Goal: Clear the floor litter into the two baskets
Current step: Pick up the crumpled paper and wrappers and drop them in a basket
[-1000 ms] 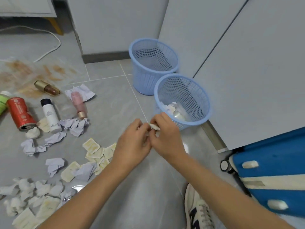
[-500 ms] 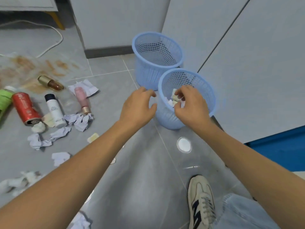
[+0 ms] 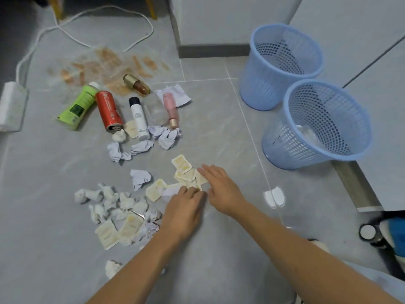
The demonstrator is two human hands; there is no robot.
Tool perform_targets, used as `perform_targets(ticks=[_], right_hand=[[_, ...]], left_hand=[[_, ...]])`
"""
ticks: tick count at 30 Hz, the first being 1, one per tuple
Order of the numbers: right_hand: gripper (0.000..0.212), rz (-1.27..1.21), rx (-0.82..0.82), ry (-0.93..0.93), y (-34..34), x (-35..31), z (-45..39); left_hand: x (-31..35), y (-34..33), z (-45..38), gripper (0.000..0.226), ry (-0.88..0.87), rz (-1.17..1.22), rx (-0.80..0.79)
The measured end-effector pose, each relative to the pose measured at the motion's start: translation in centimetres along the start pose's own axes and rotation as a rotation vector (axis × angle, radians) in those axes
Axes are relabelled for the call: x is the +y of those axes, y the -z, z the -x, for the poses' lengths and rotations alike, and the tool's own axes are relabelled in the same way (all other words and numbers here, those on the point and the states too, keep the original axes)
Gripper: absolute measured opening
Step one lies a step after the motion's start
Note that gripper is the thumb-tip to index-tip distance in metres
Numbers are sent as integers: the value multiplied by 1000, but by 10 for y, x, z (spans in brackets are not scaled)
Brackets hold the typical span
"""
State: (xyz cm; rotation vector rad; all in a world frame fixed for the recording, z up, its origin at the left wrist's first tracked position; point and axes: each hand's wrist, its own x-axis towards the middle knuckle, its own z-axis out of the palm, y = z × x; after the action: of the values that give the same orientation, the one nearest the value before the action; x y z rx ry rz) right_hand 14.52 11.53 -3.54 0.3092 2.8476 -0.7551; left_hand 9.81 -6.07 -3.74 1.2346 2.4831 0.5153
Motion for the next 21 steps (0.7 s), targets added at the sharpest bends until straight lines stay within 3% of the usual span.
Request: perform_targets(ticks=[3,6,11,17,21], right_hand=[[64,85,-57,61,-5,10,-5],[47,196,24,104,-6,17,1],[22,224,139,-1,-14,23,15],[13,61,129,-104,-9,25,29],[14,-68,332,-110,43,13,35]], left_hand=[[-5,-10,-4,47,38,-40,-22],[-8,-13,-9,58,137,-38,-8],[-15,-17,-13,34,222,-84,35],[-12,-11,-11,22,117,-74,71],[20,25,-32,12,65,-11,160]])
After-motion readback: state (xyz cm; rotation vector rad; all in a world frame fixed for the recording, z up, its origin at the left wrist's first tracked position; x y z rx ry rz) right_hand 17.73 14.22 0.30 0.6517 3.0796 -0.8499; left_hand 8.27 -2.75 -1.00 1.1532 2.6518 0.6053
